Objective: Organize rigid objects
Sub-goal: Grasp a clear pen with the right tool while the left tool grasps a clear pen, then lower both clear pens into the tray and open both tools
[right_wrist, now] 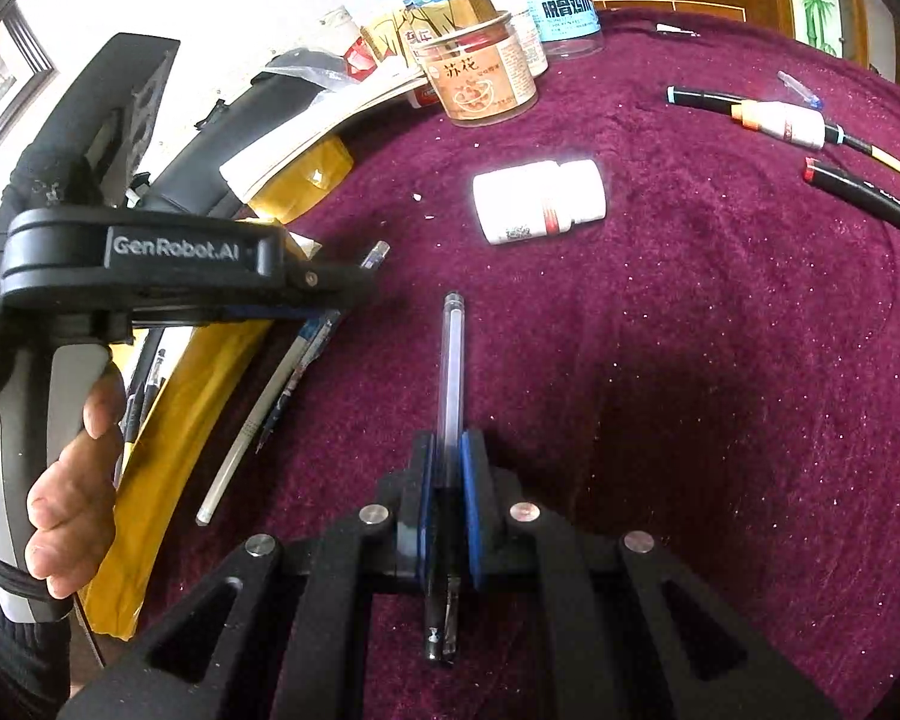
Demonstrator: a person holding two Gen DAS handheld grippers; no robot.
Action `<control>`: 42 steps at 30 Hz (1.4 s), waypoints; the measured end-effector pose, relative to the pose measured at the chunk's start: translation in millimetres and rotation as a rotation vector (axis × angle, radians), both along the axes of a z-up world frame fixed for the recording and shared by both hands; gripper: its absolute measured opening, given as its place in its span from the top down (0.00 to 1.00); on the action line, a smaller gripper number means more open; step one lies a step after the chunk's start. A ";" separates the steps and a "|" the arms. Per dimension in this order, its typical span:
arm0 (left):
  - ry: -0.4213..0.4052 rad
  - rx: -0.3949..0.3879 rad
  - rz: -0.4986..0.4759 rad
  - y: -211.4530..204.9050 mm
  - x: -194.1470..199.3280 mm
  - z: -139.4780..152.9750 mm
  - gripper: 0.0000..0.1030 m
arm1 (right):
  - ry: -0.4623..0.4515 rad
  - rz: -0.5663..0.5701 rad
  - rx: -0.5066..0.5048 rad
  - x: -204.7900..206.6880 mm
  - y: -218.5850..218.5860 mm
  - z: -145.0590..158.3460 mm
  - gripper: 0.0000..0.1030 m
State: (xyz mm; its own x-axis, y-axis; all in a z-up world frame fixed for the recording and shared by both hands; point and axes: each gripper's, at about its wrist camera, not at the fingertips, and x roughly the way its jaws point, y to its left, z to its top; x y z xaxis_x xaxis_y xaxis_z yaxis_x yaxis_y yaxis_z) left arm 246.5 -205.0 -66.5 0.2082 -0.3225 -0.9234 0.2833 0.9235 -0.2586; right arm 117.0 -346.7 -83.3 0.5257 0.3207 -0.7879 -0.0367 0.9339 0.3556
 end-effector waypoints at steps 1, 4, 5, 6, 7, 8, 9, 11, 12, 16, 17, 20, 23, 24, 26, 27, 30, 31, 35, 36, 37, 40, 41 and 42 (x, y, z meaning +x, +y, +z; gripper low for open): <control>0.004 0.005 -0.003 -0.9 -0.4 -1.8 0.64 | 0.000 -0.001 0.000 -0.3 0.0 -0.1 0.92; -0.004 0.023 -0.010 -3.5 -2.8 -5.7 0.66 | 0.000 -0.002 0.000 -0.6 0.1 0.0 0.92; -0.007 0.030 -0.006 -3.6 -2.9 -5.7 0.70 | 0.000 -0.002 -0.001 -0.8 0.6 0.1 0.92; -0.010 0.040 0.003 -3.1 -3.0 -5.9 0.73 | -0.001 -0.002 -0.003 -0.4 0.8 0.1 0.92; -0.013 0.047 0.006 -2.3 -3.5 -6.1 0.77 | -0.001 -0.002 -0.004 -0.6 0.9 0.2 0.92; -0.016 0.050 0.007 -1.3 -3.9 -6.2 0.78 | -0.001 -0.001 -0.004 -0.5 0.7 0.3 0.92; -0.019 0.050 0.008 -0.7 -4.6 -6.2 0.79 | -0.001 -0.001 -0.004 -0.7 0.5 0.3 0.92; -0.026 0.059 0.012 -0.8 -6.5 -5.9 0.80 | -0.001 -0.002 -0.005 -0.8 0.9 0.5 0.92; -0.033 0.065 0.015 -1.6 -7.5 -5.8 0.80 | -0.002 -0.001 -0.006 -0.8 0.7 0.4 0.92; -0.075 0.137 -0.017 -13.7 -11.6 -5.8 0.82 | -0.003 -0.001 -0.009 -1.1 1.0 0.5 0.92; -0.095 0.182 -0.029 -18.1 -14.0 -6.0 0.92 | -0.004 -0.001 -0.008 -1.3 0.8 0.5 0.92; -0.118 0.206 -0.043 -21.7 -21.0 -5.7 0.92 | -0.004 0.000 -0.006 -1.3 0.4 0.5 0.92; -0.077 0.150 -0.019 -10.5 -23.1 -4.7 0.93 | -0.006 0.002 -0.009 -1.5 0.9 0.6 0.92; -0.053 0.112 -0.004 -3.6 -24.9 -2.8 0.93 | -0.007 0.003 -0.012 -1.8 1.4 0.9 0.92; -0.043 0.052 0.007 8.7 -31.1 7.6 0.93 | -0.010 -0.001 -0.016 -2.9 2.1 1.3 0.92; -0.044 0.029 0.014 12.8 -34.6 14.0 0.93 | -0.012 -0.001 -0.023 -3.4 3.1 1.7 0.92; -0.039 -0.096 0.022 35.2 -50.0 43.3 0.93 | -0.031 0.004 -0.030 -5.6 6.8 3.8 0.92; -0.046 -0.127 0.027 44.4 -55.7 53.6 0.93 | -0.040 0.009 -0.028 -6.3 7.7 5.0 0.92; -0.104 -0.225 0.078 103.2 -76.3 98.2 0.93 | -0.112 0.046 0.007 -11.1 13.7 15.1 0.92; -0.119 -0.238 0.103 122.4 -79.1 106.7 0.93 | -0.130 0.056 0.010 -12.9 16.2 18.1 0.92; -0.129 -0.244 0.132 143.2 -81.8 112.5 0.93 | -0.137 0.060 0.007 -13.9 18.5 19.7 0.92; -0.159 -0.267 0.240 201.2 -88.8 123.7 0.93 | -0.154 0.095 0.023 -15.2 28.9 20.2 0.92; -0.170 -0.272 0.272 220.5 -89.6 124.3 0.93 | -0.158 0.113 0.027 -15.7 33.6 19.5 0.92; -0.177 -0.277 0.308 239.7 -89.7 122.2 0.93 | -0.156 0.121 0.028 -15.4 36.1 18.5 0.92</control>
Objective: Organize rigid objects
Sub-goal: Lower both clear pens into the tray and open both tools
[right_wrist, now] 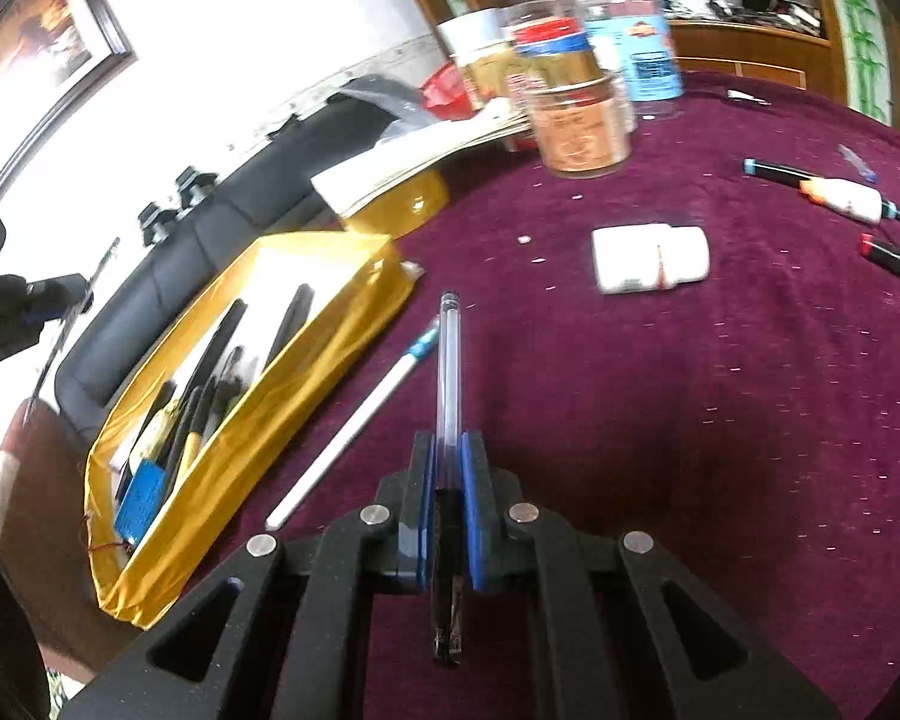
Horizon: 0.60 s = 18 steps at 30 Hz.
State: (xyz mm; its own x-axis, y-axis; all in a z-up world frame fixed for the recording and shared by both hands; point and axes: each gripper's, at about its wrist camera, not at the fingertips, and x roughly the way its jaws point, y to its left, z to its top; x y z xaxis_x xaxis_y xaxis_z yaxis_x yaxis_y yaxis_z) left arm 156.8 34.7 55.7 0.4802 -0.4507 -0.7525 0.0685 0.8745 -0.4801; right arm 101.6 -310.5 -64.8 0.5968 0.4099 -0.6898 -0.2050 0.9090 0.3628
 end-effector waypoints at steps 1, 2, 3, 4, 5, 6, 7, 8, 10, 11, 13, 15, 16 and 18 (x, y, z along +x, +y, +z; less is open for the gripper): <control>0.003 -0.009 0.019 9.6 -0.4 -1.9 0.93 | 0.005 0.007 0.003 0.0 4.1 -0.3 0.92; 0.009 -0.018 0.039 22.2 -0.9 -5.0 0.93 | 0.011 0.006 0.006 0.1 6.4 0.0 0.92; 0.013 -0.018 0.056 33.0 -1.2 -9.3 0.93 | 0.014 0.003 0.015 -0.7 10.2 3.7 0.92; 0.017 -0.016 0.068 38.7 -0.9 -13.6 0.93 | 0.009 0.013 0.028 -3.1 15.5 9.5 0.92; 0.023 -0.015 0.078 45.3 0.6 -18.5 0.93 | -0.004 0.036 0.043 -4.8 26.0 19.0 0.92; 0.029 -0.020 0.081 50.7 2.4 -23.3 0.93 | -0.013 0.049 0.044 -6.0 33.8 25.7 0.92; 0.034 -0.025 0.082 51.7 4.6 -28.9 0.93 | -0.019 0.064 0.036 -6.0 44.1 33.1 0.92; 0.036 -0.028 0.085 55.5 8.0 -33.1 0.93 | -0.024 0.081 0.025 -3.7 58.2 41.4 0.92; 0.036 -0.017 0.093 58.8 15.1 -41.4 0.93 | -0.036 0.119 0.018 1.0 81.8 52.9 0.91; 0.041 -0.012 0.090 61.1 20.5 -47.0 0.93 | -0.038 0.139 0.012 5.0 94.4 56.5 0.91; 0.060 -0.017 0.094 63.1 28.6 -56.1 0.93 | -0.033 0.159 -0.006 18.0 116.7 58.0 0.91; 0.067 -0.010 0.092 67.9 35.6 -63.4 0.93 | -0.006 0.167 -0.009 35.6 134.9 52.2 0.91; 0.070 -0.008 0.095 70.1 38.6 -67.0 0.93 | 0.010 0.170 -0.011 45.3 144.0 48.0 0.91; 0.092 -0.022 0.096 71.8 46.8 -76.3 0.93 | 0.023 0.166 -0.043 58.7 157.8 41.7 0.91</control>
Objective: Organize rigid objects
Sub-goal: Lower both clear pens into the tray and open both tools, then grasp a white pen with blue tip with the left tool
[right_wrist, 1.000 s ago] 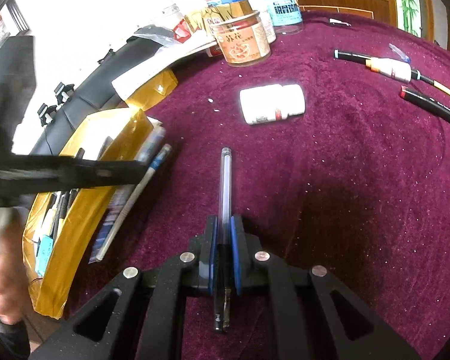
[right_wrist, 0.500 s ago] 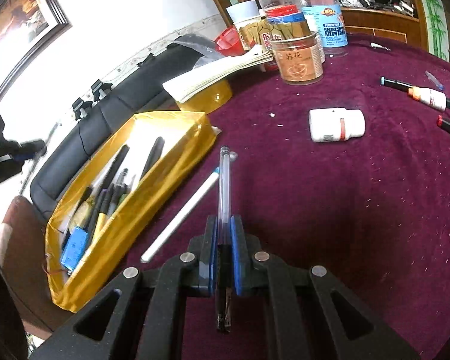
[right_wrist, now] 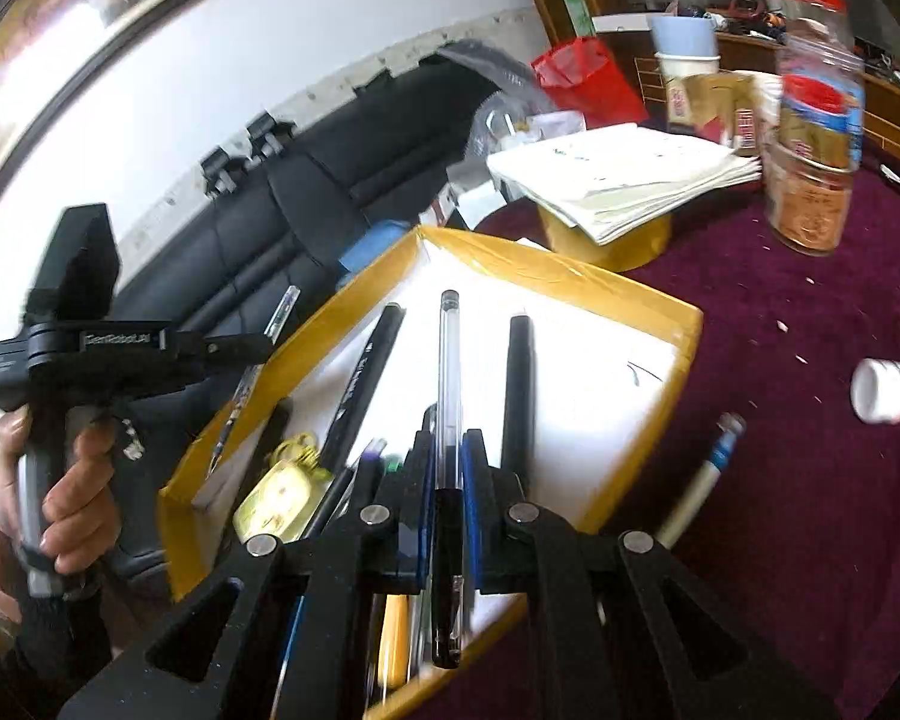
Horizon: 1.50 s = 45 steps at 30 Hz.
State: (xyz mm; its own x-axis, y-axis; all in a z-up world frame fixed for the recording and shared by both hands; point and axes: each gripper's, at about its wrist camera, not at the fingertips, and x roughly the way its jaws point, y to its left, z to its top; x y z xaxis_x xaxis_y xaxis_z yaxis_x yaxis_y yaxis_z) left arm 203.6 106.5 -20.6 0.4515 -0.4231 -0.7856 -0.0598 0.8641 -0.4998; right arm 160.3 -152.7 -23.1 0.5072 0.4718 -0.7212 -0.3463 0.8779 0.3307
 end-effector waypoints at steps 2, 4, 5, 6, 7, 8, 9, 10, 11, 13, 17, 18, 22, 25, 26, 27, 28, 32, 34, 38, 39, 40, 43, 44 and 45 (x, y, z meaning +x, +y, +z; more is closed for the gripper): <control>0.003 0.011 0.003 -1.0 5.2 -5.9 0.93 | 0.014 -0.010 -0.030 13.6 11.2 -6.5 0.91; 0.012 0.025 -0.008 -5.0 11.2 -12.8 0.93 | 0.027 -0.020 -0.051 23.2 17.9 -12.0 0.91; 0.015 0.027 -0.009 -6.0 13.6 -15.5 0.93 | 0.029 -0.026 -0.074 28.6 22.6 -15.0 0.91; 0.016 0.036 -0.012 -7.5 16.0 -17.5 0.93 | 0.037 -0.028 -0.088 33.0 25.5 -17.6 0.91; 0.018 0.051 -0.012 -8.6 18.1 -19.7 0.93 | 0.044 -0.030 -0.095 35.9 27.0 -20.1 0.91; 0.022 0.061 -0.011 -9.1 19.4 -21.2 0.93 | 0.053 -0.034 -0.102 38.4 26.9 -22.9 0.91; 0.027 0.072 -0.015 -9.9 21.4 -23.5 0.93 | 0.066 -0.040 -0.111 41.6 27.7 -26.1 0.91; 0.031 0.076 -0.019 -9.8 23.4 -25.8 0.93 | 0.076 -0.043 -0.115 44.0 28.6 -28.5 0.91; 0.038 0.080 -0.019 -9.9 25.0 -28.5 0.93 | 0.082 -0.044 -0.120 45.8 28.3 -31.1 0.91; 0.045 0.087 -0.019 -11.2 25.6 -31.0 0.93 | 0.087 -0.048 -0.130 47.0 28.5 -33.9 0.91; 0.026 0.130 -0.020 -16.6 26.0 -30.3 0.92 | 0.105 -0.061 -0.141 49.6 30.0 -41.5 0.91; 0.022 0.136 -0.019 -17.4 26.0 -30.7 0.92 | 0.110 -0.064 -0.142 50.5 29.8 -43.2 0.91; 0.020 0.132 -0.010 -17.2 26.3 -30.8 0.92 | 0.120 -0.068 -0.131 49.1 27.3 -45.0 0.90; 0.026 0.113 -0.007 -16.4 25.1 -27.6 0.73 | 0.103 -0.063 -0.087 42.2 22.7 -33.2 0.81; 0.024 0.104 0.001 -15.7 23.6 -25.8 0.54 | 0.083 -0.058 -0.071 36.7 19.3 -24.6 0.77; 0.012 0.081 0.005 -15.3 20.6 -22.3 0.52 | 0.060 -0.055 -0.058 31.1 15.0 -16.0 0.75; 0.004 0.071 -0.001 -16.0 17.9 -18.9 0.51 | 0.041 -0.053 -0.046 26.1 11.1 -9.2 0.74; -0.055 0.115 -0.001 -26.7 -3.3 5.2 0.51 | -0.011 -0.069 0.010 5.5 -22.0 16.0 0.69; -0.093 0.111 -0.016 -34.1 -17.1 19.7 0.50 | -0.002 -0.104 0.036 -1.4 -47.8 19.0 0.68; -0.156 0.104 -0.030 -51.1 -46.1 44.7 0.43 | 0.066 -0.201 0.033 -1.1 -90.9 2.8 0.68; -0.169 0.105 -0.036 -57.9 -52.8 49.8 0.42 | 0.089 -0.222 0.032 -0.9 -99.2 -1.9 0.68; -0.179 0.105 -0.048 -64.9 -57.8 53.9 0.40 | 0.109 -0.242 0.034 -0.9 -106.8 -8.4 0.68; -0.206 0.115 -0.119 -94.1 -70.9 62.4 0.35 | 0.133 -0.292 0.048 -4.0 -130.6 -21.6 0.68; -0.208 0.127 -0.142 -103.0 -72.6 62.9 0.34 | 0.134 -0.307 0.057 -5.7 -138.8 -23.3 0.68; -0.208 0.139 -0.175 -114.4 -74.0 62.5 0.34 | 0.132 -0.320 0.072 -7.7 -148.4 -23.7 0.68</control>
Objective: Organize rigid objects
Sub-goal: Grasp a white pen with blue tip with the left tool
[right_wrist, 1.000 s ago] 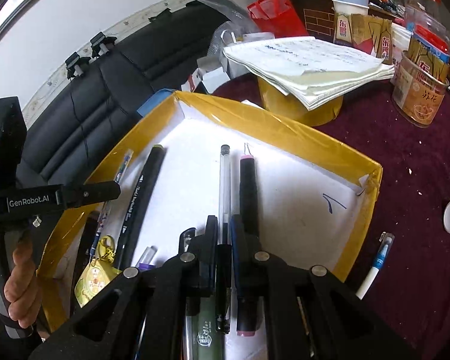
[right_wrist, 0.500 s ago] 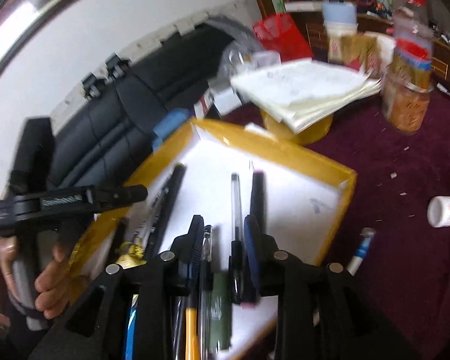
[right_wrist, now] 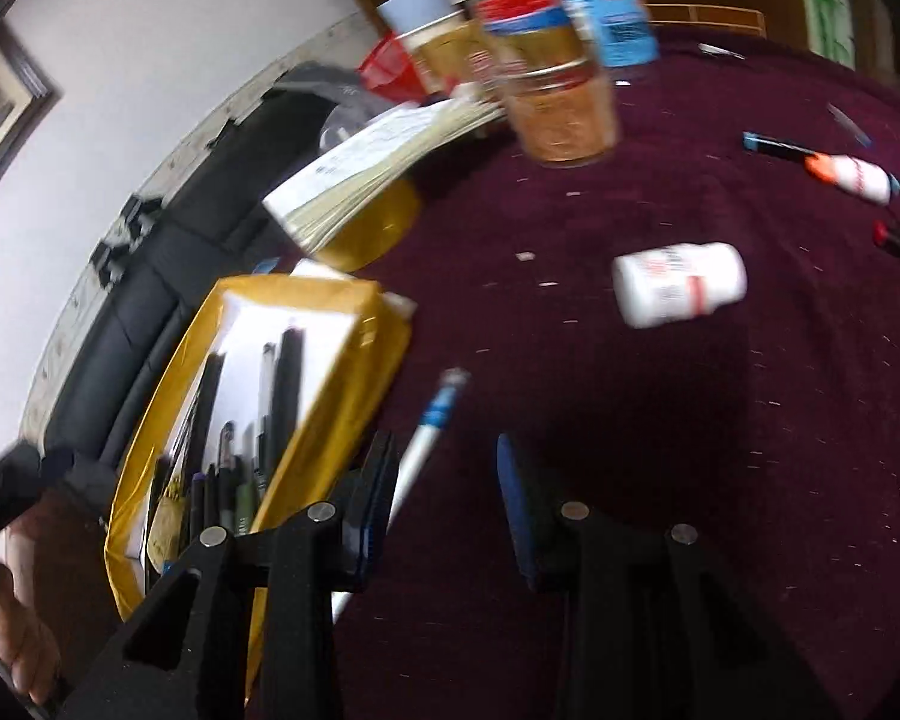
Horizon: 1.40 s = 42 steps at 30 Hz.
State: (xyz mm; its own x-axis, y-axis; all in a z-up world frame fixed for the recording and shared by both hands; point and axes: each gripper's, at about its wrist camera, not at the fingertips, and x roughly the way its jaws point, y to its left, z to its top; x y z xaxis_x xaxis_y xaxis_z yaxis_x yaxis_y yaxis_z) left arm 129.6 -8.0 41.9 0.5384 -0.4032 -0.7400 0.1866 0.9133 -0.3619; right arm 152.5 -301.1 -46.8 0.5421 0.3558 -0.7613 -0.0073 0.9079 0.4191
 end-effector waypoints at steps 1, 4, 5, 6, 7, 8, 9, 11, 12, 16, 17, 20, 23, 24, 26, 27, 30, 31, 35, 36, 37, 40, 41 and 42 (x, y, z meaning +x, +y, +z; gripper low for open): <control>0.004 0.013 -0.024 -8.9 -0.3 -1.4 0.34 | -0.003 -0.007 0.009 -2.6 -8.6 0.1 0.67; 0.029 0.045 -0.079 -36.2 0.0 -5.4 0.34 | -0.026 -0.013 0.024 -10.1 -34.0 0.9 0.61; 0.041 0.046 -0.093 -44.4 1.6 -7.3 0.33 | -0.034 -0.019 0.016 -13.1 -44.3 0.3 0.60; 0.056 0.048 -0.104 -52.9 3.5 -9.9 0.32 | -0.043 -0.023 0.013 -15.4 -51.1 0.0 0.60; 0.074 0.050 -0.116 -62.0 7.1 -13.6 0.31 | -0.055 -0.024 0.015 -17.4 -58.8 -1.1 0.60; 0.094 0.056 -0.132 -72.1 12.4 -18.1 0.31 | -0.063 -0.026 0.023 -18.9 -64.3 -3.0 0.60; 0.109 0.064 -0.138 -79.6 15.2 -22.7 0.31 | -0.079 -0.034 0.044 -22.0 -71.8 -5.7 0.60; 0.147 0.096 -0.149 -98.1 24.2 -32.0 0.31 | -0.099 -0.056 0.114 -27.0 -86.6 -13.2 0.60; 0.159 0.113 -0.158 -108.5 28.3 -36.9 0.31 | -0.096 -0.057 0.135 -26.1 -91.3 -15.8 0.60; 0.172 0.176 -0.200 -141.6 39.2 -44.4 0.31 | -0.094 -0.068 0.149 -24.6 -93.8 -12.9 0.60; 0.179 0.181 -0.219 -151.5 42.9 -46.5 0.31 | -0.098 -0.077 0.146 -26.5 -93.8 -11.9 0.60; 0.203 0.229 -0.242 -171.9 48.7 -56.1 0.31 | -0.097 -0.070 0.149 -28.1 -92.7 -11.4 0.60; 0.230 0.282 -0.248 -185.4 52.4 -69.0 0.40 | -0.095 -0.072 0.152 -28.8 -93.3 -10.8 0.60; 0.240 0.289 -0.259 -187.2 53.3 -73.1 0.42 | -0.096 -0.076 0.149 -29.4 -93.6 -9.8 0.60; 0.264 0.304 -0.266 -192.5 55.7 -82.1 0.55 | -0.103 -0.077 0.150 -30.8 -94.0 -7.9 0.60; 0.281 0.307 -0.265 -194.1 57.6 -86.4 0.57 | -0.106 -0.077 0.149 -31.2 -94.1 -7.2 0.60; 0.293 0.325 -0.240 -193.8 63.0 -92.8 0.57 | -0.105 -0.078 0.154 -31.3 -94.3 -7.3 0.60; 0.294 0.329 -0.227 -192.4 65.2 -93.6 0.57 | -0.104 -0.076 0.156 -31.3 -94.1 -7.2 0.60; 0.295 0.343 -0.200 -187.8 69.3 -93.3 0.57 | -0.108 -0.076 0.153 -31.7 -93.6 -6.5 0.60; 0.278 0.355 -0.204 -188.0 68.4 -91.7 0.57 | -0.107 -0.076 0.152 -31.7 -93.8 -6.8 0.60; 0.274 0.365 -0.208 -188.9 67.8 -92.0 0.57 | -0.105 -0.078 0.153 -31.7 -94.0 -7.2 0.60; 0.320 0.393 -0.218 -190.0 69.7 -103.0 0.58 | -0.103 -0.077 0.154 -31.1 -93.8 -8.1 0.60; 0.341 0.402 -0.215 -190.0 71.0 -108.5 0.65 | -0.102 -0.080 0.154 -31.2 -94.1 -8.4 0.60; 0.330 0.442 -0.207 -191.1 70.7 -110.8 0.68 | -0.101 -0.078 0.156 -31.2 -94.3 -8.4 0.60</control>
State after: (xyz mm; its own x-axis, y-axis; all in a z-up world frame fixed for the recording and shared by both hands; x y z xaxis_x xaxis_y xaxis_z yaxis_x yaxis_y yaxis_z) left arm 200.3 -199.1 -68.9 0.1943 -0.0907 -0.9767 0.3191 0.9474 -0.0245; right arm 121.3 -395.4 -55.2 0.6436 0.4191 -0.6404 0.0116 0.8313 0.5557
